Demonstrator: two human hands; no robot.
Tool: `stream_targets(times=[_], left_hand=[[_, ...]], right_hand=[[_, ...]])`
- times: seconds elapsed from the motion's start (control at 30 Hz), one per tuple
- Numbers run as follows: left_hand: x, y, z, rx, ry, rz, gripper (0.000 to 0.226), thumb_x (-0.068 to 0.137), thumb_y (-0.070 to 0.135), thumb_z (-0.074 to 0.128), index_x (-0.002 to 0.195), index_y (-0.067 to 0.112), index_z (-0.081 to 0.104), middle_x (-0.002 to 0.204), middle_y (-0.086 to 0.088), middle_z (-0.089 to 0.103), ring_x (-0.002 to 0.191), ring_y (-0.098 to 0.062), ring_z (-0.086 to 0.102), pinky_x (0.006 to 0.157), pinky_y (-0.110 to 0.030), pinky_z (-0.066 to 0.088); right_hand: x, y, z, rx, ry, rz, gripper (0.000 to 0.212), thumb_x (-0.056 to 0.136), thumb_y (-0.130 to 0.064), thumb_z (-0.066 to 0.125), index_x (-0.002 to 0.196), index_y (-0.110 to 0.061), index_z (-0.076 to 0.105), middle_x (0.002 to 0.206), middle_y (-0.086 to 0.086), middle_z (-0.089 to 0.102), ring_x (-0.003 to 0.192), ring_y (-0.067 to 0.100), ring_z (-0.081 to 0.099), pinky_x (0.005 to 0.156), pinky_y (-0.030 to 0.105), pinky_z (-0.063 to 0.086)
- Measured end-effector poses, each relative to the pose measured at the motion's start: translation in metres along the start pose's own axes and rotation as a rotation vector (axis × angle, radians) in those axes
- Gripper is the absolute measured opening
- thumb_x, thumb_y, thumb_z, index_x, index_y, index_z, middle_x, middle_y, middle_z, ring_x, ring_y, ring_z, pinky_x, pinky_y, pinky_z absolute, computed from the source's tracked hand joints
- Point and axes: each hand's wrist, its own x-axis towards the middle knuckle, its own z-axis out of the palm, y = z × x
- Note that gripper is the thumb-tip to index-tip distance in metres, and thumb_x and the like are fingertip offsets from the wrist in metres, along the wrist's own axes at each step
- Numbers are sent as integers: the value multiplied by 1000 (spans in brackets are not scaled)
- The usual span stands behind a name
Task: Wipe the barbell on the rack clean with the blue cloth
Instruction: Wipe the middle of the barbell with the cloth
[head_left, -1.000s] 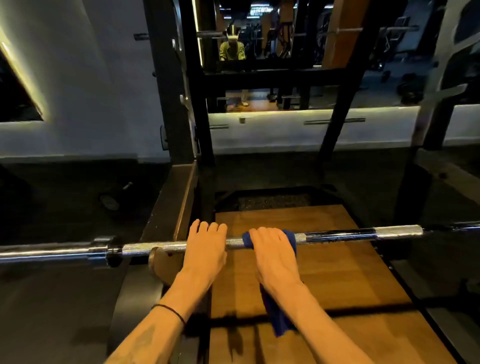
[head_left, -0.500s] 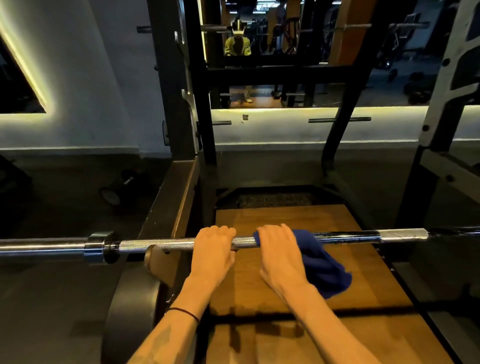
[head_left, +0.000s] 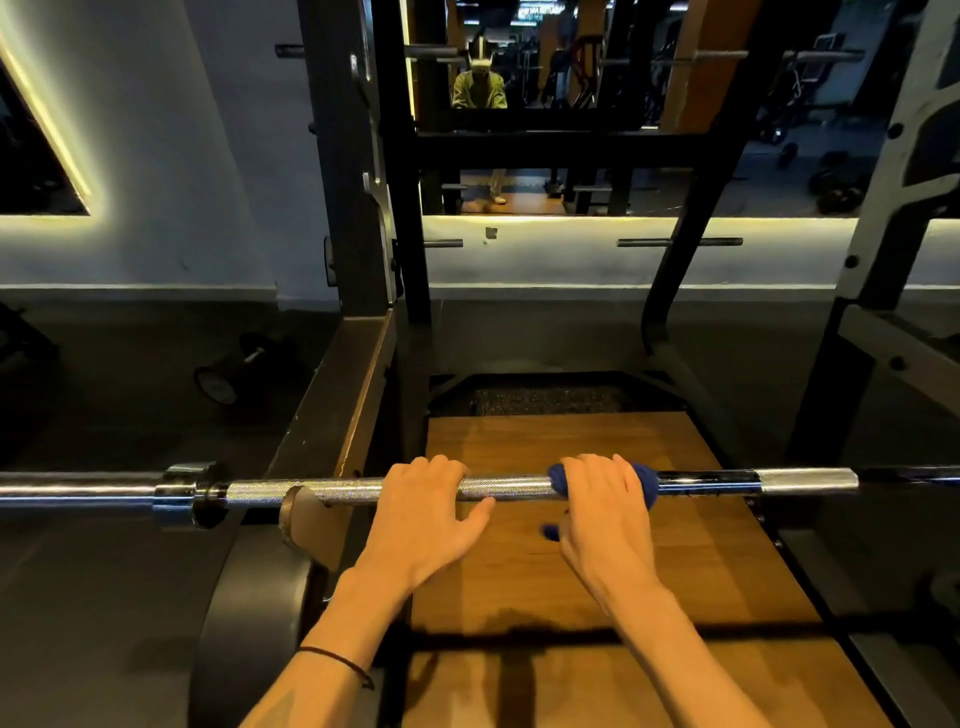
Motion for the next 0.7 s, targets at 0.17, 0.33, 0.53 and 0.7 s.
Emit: stream_targets(times=[0.17,0.33,0.53,0.7], left_hand=[[-2,-4,6,26,46,18,39,88,60,51,100,26,66,85,10,62,72,-13,56,69,-31,37],[-7,0,15,-52,174,-36,28,85,48,66,97,23,66,82,6,61,72,-17,55,71,-36,43],[-20,8,23,-186,235,-64,33,88,45,64,110,20,63,101,6,60,94,-16,54,92,-29,36],[-20,20,19,-120,141,-165,44,84,50,65,117,21,63,105,6,62,99,-15,56,96,-30,40]], right_hand=[[3,-67,18,45,-24,26,47,57,-17,86,100,-16,66,95,5,64,94,29,63,109,49,41],[0,-65,13,112,-37,-186,71,52,-19,89,118,-15,63,105,3,65,96,26,64,99,44,52],[0,-10,-1,23,-43,-10,42,66,-12,80,101,-23,60,96,-3,58,91,23,56,94,37,47],[1,-51,-1,-30,-117,55,43,76,-23,78,114,-20,56,110,0,59,108,23,56,114,42,35]])
